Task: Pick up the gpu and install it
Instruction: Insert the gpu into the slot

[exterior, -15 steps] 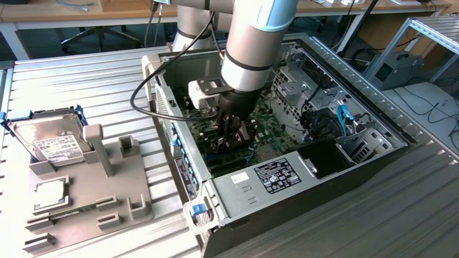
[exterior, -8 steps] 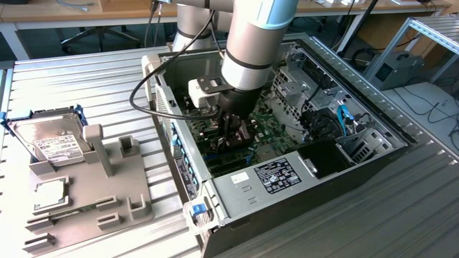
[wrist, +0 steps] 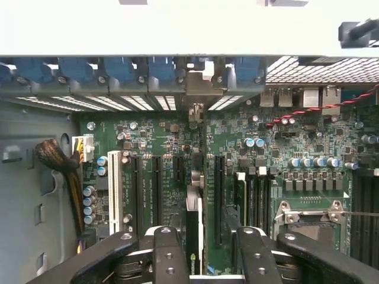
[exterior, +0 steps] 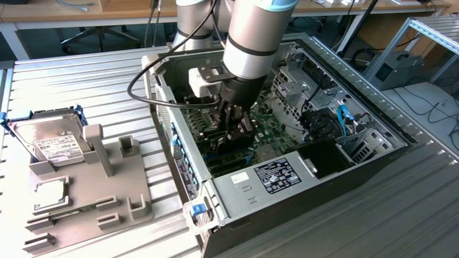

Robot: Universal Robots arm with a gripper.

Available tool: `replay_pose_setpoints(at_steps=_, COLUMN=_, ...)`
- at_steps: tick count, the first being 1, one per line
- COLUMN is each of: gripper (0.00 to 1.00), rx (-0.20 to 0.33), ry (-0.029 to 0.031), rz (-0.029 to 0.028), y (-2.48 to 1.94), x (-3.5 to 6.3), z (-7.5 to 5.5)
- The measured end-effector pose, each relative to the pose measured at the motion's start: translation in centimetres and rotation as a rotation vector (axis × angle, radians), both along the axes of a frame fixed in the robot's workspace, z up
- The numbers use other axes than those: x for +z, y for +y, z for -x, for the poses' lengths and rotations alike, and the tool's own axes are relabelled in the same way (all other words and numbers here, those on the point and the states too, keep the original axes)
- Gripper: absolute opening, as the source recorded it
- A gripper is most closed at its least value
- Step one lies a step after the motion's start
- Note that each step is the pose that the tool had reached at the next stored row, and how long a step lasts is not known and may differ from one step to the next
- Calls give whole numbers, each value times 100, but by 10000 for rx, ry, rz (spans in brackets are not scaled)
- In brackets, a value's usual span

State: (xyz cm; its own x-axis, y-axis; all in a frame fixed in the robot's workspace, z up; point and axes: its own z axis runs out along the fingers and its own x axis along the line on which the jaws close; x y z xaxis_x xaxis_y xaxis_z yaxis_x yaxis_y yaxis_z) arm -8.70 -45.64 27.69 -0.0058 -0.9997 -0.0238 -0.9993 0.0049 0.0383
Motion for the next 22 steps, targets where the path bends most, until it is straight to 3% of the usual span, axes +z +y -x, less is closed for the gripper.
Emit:
replay_pose_setpoints(at_steps=7, gripper=40, rx=0, ry=0, rz=11, y=9, x=118, z=0)
replay_pose_setpoints(at_steps=13, gripper=38, rx=18, ry=14, rz=11, y=41, x=129, z=-49)
replay_pose_setpoints(at_steps=15, gripper=25, rx=54, ry=48, rz=11, y=42, x=129, z=-130)
replay_pose_setpoints(at_steps=16, gripper=25, rx=68, ry=66, rz=11, y=42, x=128, z=-163)
replay_pose_setpoints(at_steps=18, gripper=13, rx=93, ry=102, rz=12, y=42, x=128, z=-216)
replay_pose_setpoints(at_steps=22, gripper=11, rx=149, ry=161, rz=11, y=43, x=128, z=-331)
